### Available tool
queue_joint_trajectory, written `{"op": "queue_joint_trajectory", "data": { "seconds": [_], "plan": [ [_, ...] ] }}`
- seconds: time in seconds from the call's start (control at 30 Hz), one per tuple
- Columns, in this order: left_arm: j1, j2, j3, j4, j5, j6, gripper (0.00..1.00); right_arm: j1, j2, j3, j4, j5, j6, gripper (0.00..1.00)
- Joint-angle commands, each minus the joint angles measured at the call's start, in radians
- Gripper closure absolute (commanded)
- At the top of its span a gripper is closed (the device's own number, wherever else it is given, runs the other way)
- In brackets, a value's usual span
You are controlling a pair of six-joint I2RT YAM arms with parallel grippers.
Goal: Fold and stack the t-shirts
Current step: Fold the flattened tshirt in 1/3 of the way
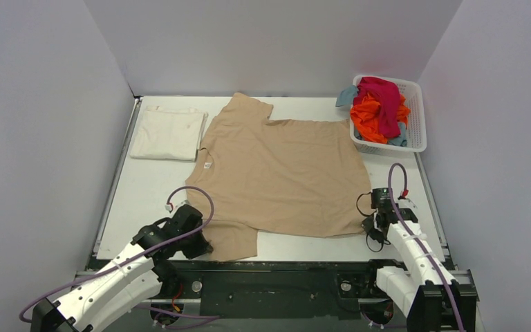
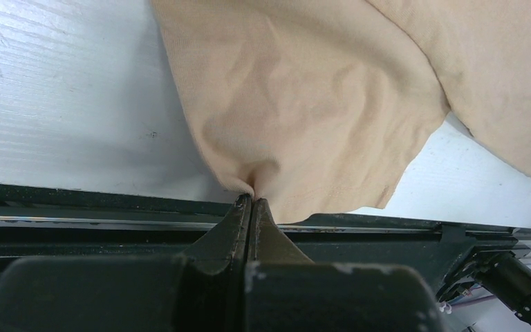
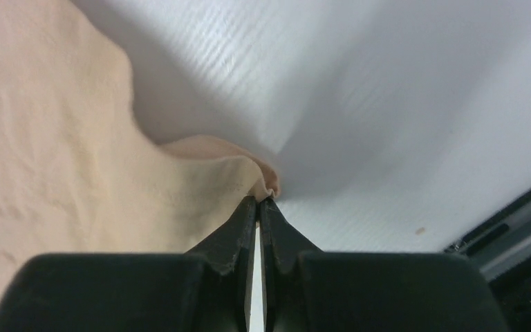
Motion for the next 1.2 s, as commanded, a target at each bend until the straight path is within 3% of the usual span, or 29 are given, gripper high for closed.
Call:
{"op": "queue_joint_trajectory", "data": {
  "seconds": [0.0, 0.2, 0.4, 0.7, 0.93, 1.17],
  "plan": [
    [0.006, -0.043, 0.069, 0.001, -0.007, 0.029, 1.00, -0.003, -0.104, 0.030, -0.199, -0.027, -0.048, 1.00],
    [0.031, -0.042, 0.115, 0.108, 0.029, 0.099, 1.00, -0.001, -0.151, 0.072, -0.266, -0.079, -0.067, 1.00],
    [0.126, 0.013, 0.198, 0.206, 0.074, 0.208, 1.00, -0.002, -0.136, 0.179, -0.322, -0.077, -0.113, 1.00],
    [0.346, 0.261, 0.285, 0.516, 0.314, 0.285, 1.00, -0.003, 0.009, 0.376, -0.289, -0.044, -0.162, 1.00],
    [0.444, 0.440, 0.421, 0.567, 0.288, 0.351, 1.00, -0.003, 0.165, 0.502, -0.229, -0.038, -0.185, 1.00],
    [0.519, 0.525, 0.437, 0.707, 0.304, 0.363, 1.00, -0.004, 0.339, 0.608, -0.179, -0.016, -0.199, 1.00]
  ]
}}
